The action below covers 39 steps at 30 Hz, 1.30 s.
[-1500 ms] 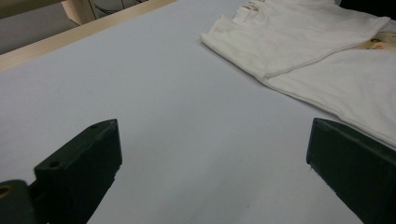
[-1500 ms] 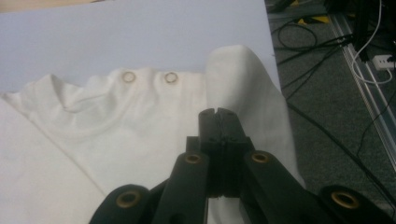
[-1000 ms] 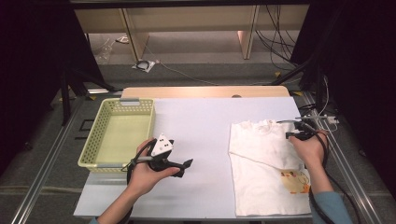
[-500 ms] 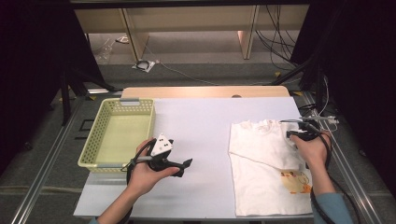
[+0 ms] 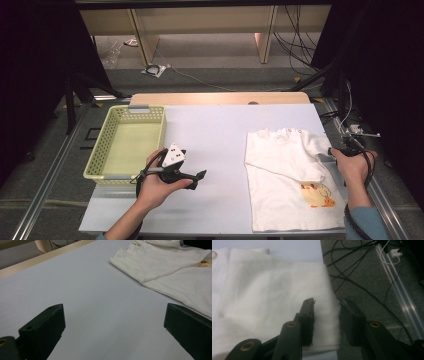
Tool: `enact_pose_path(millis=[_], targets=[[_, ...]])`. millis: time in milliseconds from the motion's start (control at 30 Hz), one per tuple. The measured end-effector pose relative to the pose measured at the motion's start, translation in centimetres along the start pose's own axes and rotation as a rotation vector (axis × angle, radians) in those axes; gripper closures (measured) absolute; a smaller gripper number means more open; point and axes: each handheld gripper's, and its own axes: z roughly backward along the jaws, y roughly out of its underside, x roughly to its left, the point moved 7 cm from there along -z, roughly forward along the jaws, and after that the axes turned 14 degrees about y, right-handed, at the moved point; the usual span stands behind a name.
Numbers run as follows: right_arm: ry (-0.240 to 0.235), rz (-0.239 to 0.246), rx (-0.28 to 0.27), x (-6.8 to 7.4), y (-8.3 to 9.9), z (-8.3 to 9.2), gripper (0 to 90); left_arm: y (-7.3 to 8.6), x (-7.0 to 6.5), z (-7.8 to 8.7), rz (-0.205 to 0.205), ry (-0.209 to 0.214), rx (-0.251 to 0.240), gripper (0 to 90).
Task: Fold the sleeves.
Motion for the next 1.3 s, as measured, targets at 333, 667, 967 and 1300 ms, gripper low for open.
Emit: enact_pose_path(millis=[333, 667, 967, 1300], targets=[[0.003, 0.016, 0.006, 0.0, 0.0, 0.1, 89.2, 0.0, -0.1, 0.0, -0.002, 0.000, -0.001, 3.3], [0.020, 0.010, -0.044, 0.0, -0.2, 0.4, 90.0, -0.1, 0.1, 0.1, 0.001, -0.003, -0.005, 3.4], [0.032, -0.014, -0.196, -0.4, -3.0, 3.8, 90.0, -0.2, 0.0, 0.2, 0.002, -0.005, -0.011, 3.6], [0.007, -0.030, -0.312, -0.2, -4.6, 7.2, 90.0, -0.3, 0.1, 0.3, 0.003, -0.007, -0.015, 3.6]])
